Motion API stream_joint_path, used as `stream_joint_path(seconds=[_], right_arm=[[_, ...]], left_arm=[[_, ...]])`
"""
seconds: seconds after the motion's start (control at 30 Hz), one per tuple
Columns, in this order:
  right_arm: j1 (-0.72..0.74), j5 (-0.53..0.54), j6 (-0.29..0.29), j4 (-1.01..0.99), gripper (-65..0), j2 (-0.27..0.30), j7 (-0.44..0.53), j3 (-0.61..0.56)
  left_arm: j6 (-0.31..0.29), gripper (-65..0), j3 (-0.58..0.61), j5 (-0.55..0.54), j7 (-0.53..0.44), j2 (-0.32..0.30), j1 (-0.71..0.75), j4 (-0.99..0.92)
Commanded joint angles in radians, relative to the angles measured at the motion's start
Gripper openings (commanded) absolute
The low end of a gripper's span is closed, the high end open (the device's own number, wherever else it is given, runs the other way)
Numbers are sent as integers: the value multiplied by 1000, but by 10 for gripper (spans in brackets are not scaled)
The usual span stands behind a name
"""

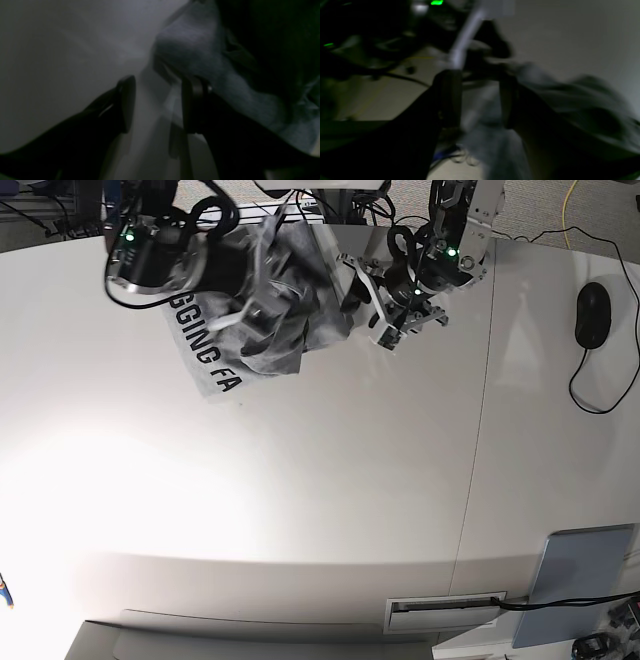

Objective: Fold the T-shirt properly
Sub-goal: 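Lift the strip end with the right gripper and fold it toward the left gripper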

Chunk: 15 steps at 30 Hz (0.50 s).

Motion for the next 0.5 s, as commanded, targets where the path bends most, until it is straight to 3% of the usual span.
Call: stream_joint_path(seconds=[0.0,0.17,0.27,0.33,0.47], right_arm=[[5,-10,-11,19,-404,4,35,40],[5,-168,-73,19,-405,6,83,242],[5,-241,-108,18,-405,13,93,344],[5,-286,-128,14,-405,13,98,396],[5,-311,-138,-29,-405,13,101,463]], left_arm=[[-5,-346,-10,-17,-19,-2,-3,35],[-12,-423,-13,-73,-19,-2,-4,162],[-13,-423,-3,-142,-20,-1,-6,243],[-47,-423,22,-174,-20,8,-10,260],[-71,-423,146,-137,-21,68,-38,246]])
